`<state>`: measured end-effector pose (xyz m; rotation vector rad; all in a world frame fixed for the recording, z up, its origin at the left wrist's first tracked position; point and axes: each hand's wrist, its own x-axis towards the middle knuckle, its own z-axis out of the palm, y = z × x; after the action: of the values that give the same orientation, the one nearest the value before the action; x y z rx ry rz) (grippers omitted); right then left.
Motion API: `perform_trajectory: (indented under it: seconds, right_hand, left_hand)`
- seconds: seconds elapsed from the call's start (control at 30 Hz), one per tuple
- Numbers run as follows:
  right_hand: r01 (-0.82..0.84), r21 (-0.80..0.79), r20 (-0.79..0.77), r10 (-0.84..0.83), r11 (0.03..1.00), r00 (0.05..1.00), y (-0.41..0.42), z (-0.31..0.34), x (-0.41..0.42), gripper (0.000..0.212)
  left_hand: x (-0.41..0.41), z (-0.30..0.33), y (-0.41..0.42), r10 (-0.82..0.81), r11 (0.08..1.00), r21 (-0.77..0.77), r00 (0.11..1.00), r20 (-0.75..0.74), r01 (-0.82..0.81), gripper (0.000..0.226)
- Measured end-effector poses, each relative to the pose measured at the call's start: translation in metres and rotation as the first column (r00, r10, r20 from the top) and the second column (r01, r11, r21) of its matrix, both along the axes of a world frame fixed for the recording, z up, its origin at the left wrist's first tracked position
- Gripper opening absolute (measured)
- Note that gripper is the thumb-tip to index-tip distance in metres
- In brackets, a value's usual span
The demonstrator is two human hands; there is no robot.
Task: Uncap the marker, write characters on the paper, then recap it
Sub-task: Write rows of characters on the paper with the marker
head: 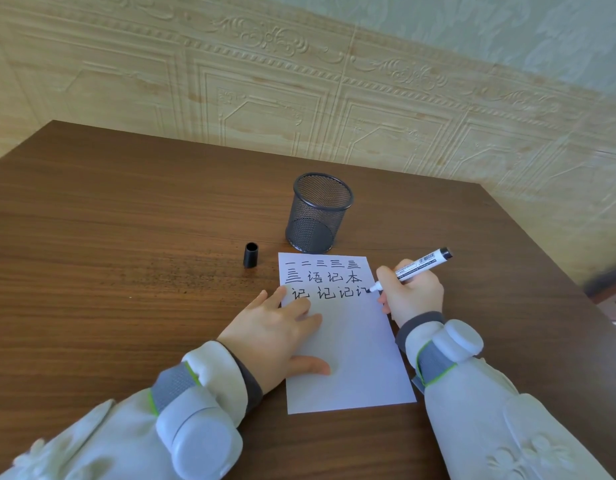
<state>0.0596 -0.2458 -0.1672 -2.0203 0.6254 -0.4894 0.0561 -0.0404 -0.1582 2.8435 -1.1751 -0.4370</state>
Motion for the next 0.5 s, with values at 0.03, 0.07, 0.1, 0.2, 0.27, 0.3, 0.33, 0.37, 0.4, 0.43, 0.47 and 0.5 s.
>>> perform_trajectory:
  seconds: [0.03, 0.07, 0.1, 0.2, 0.27, 0.3, 0.33, 0.37, 0.4, 0.43, 0.47, 0.5]
  right_hand:
    - [-0.003, 0.006, 0.004, 0.003, 1.0, 1.0, -0.0002, -0.0002, -0.0002, 0.022]
    - [-0.009, 0.013, 0.007, 0.009, 1.0, 1.0, -0.0002, 0.0, 0.0, 0.022]
    - [-0.018, 0.015, 0.005, 0.018, 1.0, 1.0, 0.0001, -0.0002, -0.0001, 0.022]
    - [-0.033, 0.01, -0.002, 0.033, 0.999, 0.999, 0.002, -0.0005, -0.0006, 0.022]
    - [-0.012, 0.01, 0.008, 0.012, 1.0, 1.0, 0.0022, -0.0011, -0.0007, 0.021]
    - [0.002, 0.007, 0.008, -0.002, 1.0, 1.0, 0.0016, -0.0015, -0.0005, 0.021]
    - [0.011, 0.008, 0.006, -0.011, 1.0, 1.0, 0.0009, -0.0016, -0.0002, 0.022]
    - [0.012, 0.015, 0.004, -0.012, 1.0, 1.0, 0.0003, -0.0018, 0.0004, 0.022]
    - [0.008, 0.022, 0.004, -0.008, 1.0, 1.0, -0.0004, -0.0015, 0.0008, 0.022]
    - [-0.001, 0.026, 0.004, 0.001, 1.0, 1.0, -0.0007, -0.0014, 0.001, 0.022]
    - [-0.011, 0.023, 0.003, 0.011, 1.0, 1.0, -0.0004, -0.0013, 0.0007, 0.023]
    - [-0.021, 0.013, -0.001, 0.021, 1.0, 1.0, 0.0004, -0.0011, 0.0001, 0.024]
  left_hand:
    - [-0.0001, -0.0001, -0.0001, -0.001, 1.0, -0.002, 1.0, 0.001, 0.001, 0.071]
    - [0.0001, -0.0002, -0.0001, -0.003, 1.0, -0.004, 1.0, 0.003, 0.003, 0.071]
    - [0.0, -0.0002, 0.0, -0.006, 1.0, -0.005, 1.0, 0.005, 0.006, 0.071]
    - [0.0002, 0.0, -0.0001, -0.012, 1.0, -0.006, 1.0, 0.006, 0.012, 0.07]
    - [0.0001, 0.0003, 0.0, -0.009, 1.0, -0.008, 1.0, 0.001, 0.009, 0.07]
    - [0.0, 0.0002, -0.0001, -0.01, 1.0, -0.008, 1.0, 0.001, 0.01, 0.07]
    - [0.0, 0.0004, -0.0001, -0.011, 1.0, -0.007, 1.0, 0.003, 0.011, 0.07]
    - [0.0, 0.0004, 0.0, -0.011, 1.0, -0.006, 1.0, 0.005, 0.011, 0.07]
    - [-0.0001, 0.0004, -0.0002, -0.011, 1.0, -0.008, 1.0, 0.007, 0.011, 0.07]
    - [-0.0003, 0.0004, -0.0002, -0.011, 1.0, -0.009, 1.0, 0.007, 0.011, 0.07]
    - [-0.0003, 0.0003, -0.0003, -0.01, 1.0, -0.011, 1.0, 0.009, 0.01, 0.07]
    - [-0.0004, 0.0001, -0.0004, -0.009, 1.0, -0.013, 1.0, 0.01, 0.009, 0.07]
